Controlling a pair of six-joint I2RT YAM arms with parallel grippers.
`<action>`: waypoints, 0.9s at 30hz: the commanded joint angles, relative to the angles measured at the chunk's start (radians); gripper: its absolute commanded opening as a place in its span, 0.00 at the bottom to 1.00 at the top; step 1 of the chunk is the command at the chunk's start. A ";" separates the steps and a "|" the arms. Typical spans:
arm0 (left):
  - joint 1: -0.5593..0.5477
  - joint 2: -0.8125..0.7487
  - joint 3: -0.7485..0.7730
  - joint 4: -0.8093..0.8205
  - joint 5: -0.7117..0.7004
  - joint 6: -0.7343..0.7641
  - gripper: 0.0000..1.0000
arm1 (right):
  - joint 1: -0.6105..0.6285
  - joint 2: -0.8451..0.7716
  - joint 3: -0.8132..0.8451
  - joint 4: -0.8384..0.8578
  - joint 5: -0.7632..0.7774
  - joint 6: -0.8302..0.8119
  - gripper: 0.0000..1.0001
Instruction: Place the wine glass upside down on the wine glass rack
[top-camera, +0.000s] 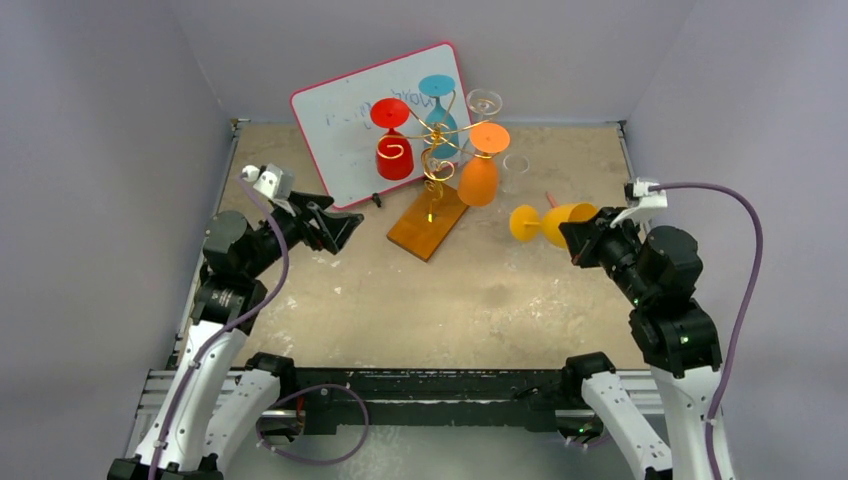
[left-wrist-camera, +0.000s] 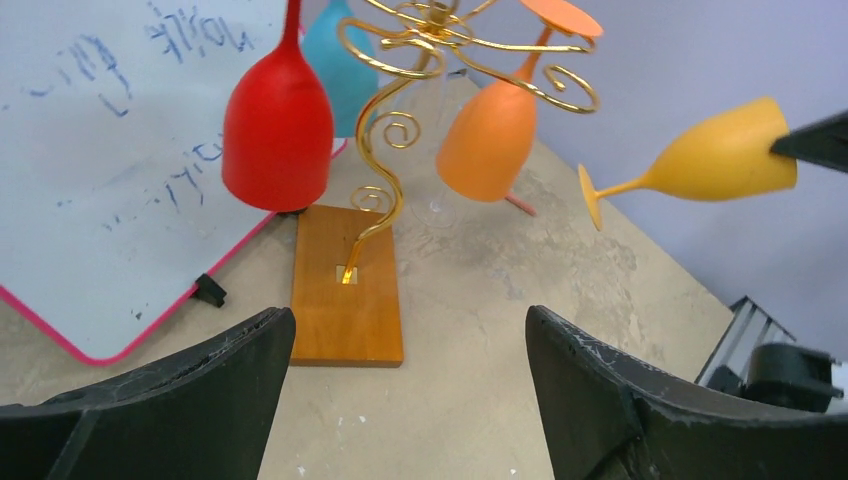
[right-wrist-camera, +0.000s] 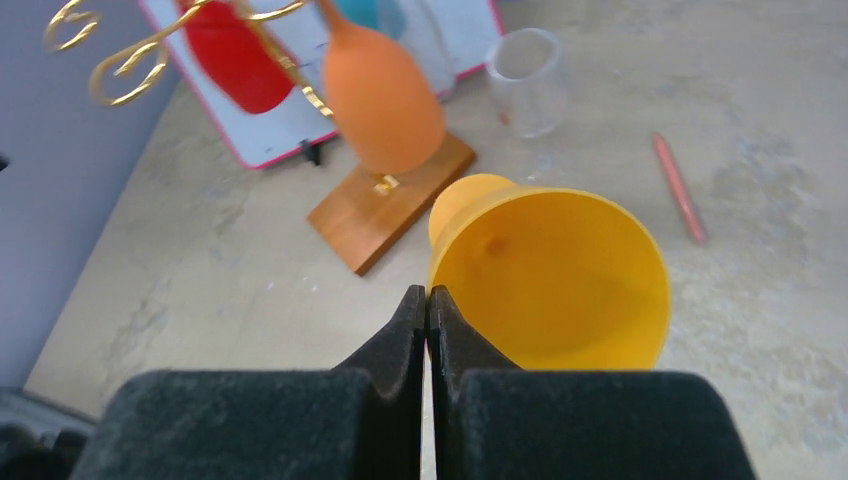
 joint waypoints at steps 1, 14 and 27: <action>0.000 -0.039 0.042 0.024 0.155 0.219 0.85 | -0.005 -0.031 -0.011 0.136 -0.312 -0.108 0.00; 0.000 -0.129 0.037 -0.042 0.389 0.499 0.84 | -0.005 0.030 -0.014 0.324 -0.946 -0.069 0.00; -0.005 -0.165 0.055 -0.186 0.577 0.749 0.78 | 0.009 0.084 -0.062 0.762 -1.215 0.289 0.00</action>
